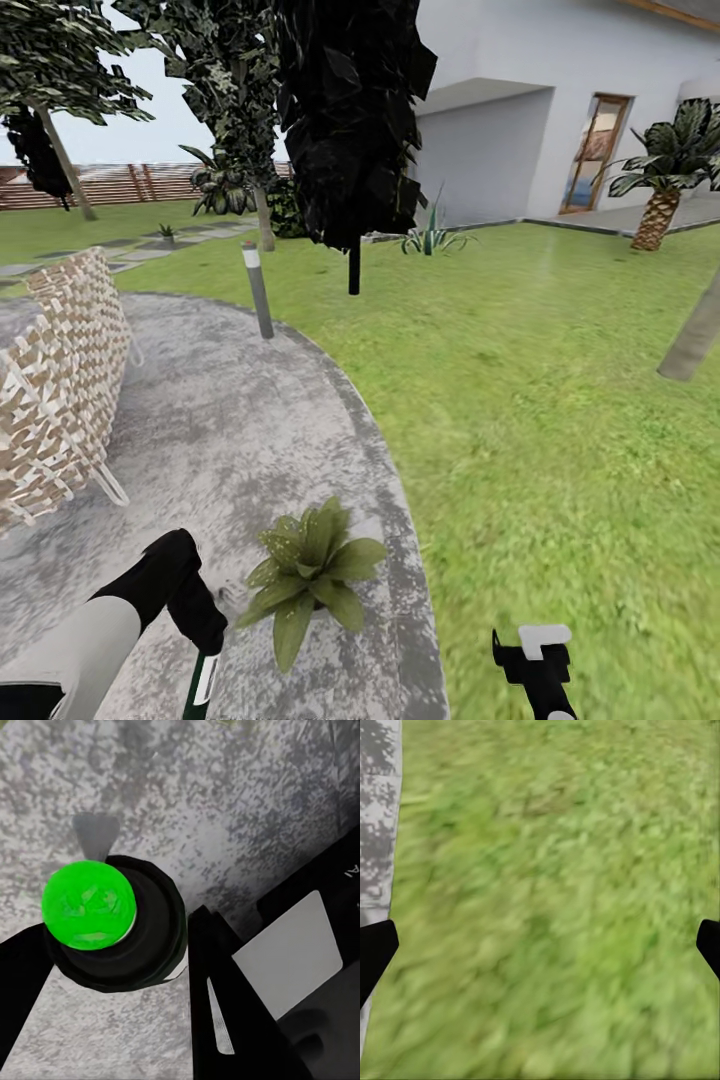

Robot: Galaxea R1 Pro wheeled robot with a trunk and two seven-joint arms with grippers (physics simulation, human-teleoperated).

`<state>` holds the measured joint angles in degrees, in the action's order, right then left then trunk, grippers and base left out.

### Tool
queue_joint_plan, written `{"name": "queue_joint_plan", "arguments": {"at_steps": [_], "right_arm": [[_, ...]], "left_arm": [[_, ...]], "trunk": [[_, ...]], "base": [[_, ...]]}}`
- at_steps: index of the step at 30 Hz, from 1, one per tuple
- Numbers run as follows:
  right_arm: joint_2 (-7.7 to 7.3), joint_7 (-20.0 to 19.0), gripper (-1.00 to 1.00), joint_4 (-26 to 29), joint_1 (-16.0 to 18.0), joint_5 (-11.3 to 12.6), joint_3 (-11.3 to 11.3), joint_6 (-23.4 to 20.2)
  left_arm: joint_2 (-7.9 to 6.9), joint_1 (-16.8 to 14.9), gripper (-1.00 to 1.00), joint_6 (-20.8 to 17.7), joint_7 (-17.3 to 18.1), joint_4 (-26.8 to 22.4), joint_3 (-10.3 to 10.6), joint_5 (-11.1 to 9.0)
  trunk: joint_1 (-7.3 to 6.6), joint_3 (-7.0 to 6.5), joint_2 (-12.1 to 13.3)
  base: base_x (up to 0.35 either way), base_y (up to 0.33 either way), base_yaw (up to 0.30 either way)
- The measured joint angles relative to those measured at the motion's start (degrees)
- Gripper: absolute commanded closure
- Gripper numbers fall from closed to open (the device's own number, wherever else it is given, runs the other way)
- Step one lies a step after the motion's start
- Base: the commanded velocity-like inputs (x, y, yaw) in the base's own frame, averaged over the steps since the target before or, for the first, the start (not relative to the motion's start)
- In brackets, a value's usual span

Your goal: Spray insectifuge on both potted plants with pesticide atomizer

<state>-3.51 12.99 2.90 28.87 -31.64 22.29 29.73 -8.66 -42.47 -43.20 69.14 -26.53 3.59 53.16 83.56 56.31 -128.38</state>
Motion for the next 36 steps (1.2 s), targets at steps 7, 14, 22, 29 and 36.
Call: {"name": "queue_joint_plan", "arguments": {"at_steps": [7,14,22,29,36], "right_arm": [[0.00,-0.04,-1.00,0.01,0.00,0.00,-0.01,0.00],[0.00,-0.05,-1.00,-0.05,-0.01,0.00,0.00,0.00],[0.00,-0.05,-1.00,-0.05,0.00,0.00,0.01,0.00],[0.00,-0.05,-1.00,-0.07,0.00,0.00,0.00,0.00],[0.00,-0.05,-1.00,-0.05,0.00,0.00,0.00,0.00]], "left_arm": [[-0.99,-1.04,1.00,0.37,4.99,0.13,2.81,4.63],[-2.40,-0.41,1.00,3.15,6.66,0.44,3.10,5.60],[-3.71,-0.40,1.00,5.08,5.72,0.42,2.44,5.13],[-3.66,-0.16,1.00,5.09,-0.05,1.16,2.38,4.27],[-3.37,-0.05,1.00,5.09,-1.28,1.15,2.35,0.22]], "trunk": [[-0.01,0.00,0.00],[-0.01,0.00,0.00],[0.00,0.04,0.00],[0.00,0.33,0.00],[-0.03,0.35,0.00]], "base": [[-0.002,-0.002,0.052],[0.000,0.000,0.000],[0.000,0.000,0.034],[0.000,0.000,0.140],[0.132,0.000,0.005]]}}
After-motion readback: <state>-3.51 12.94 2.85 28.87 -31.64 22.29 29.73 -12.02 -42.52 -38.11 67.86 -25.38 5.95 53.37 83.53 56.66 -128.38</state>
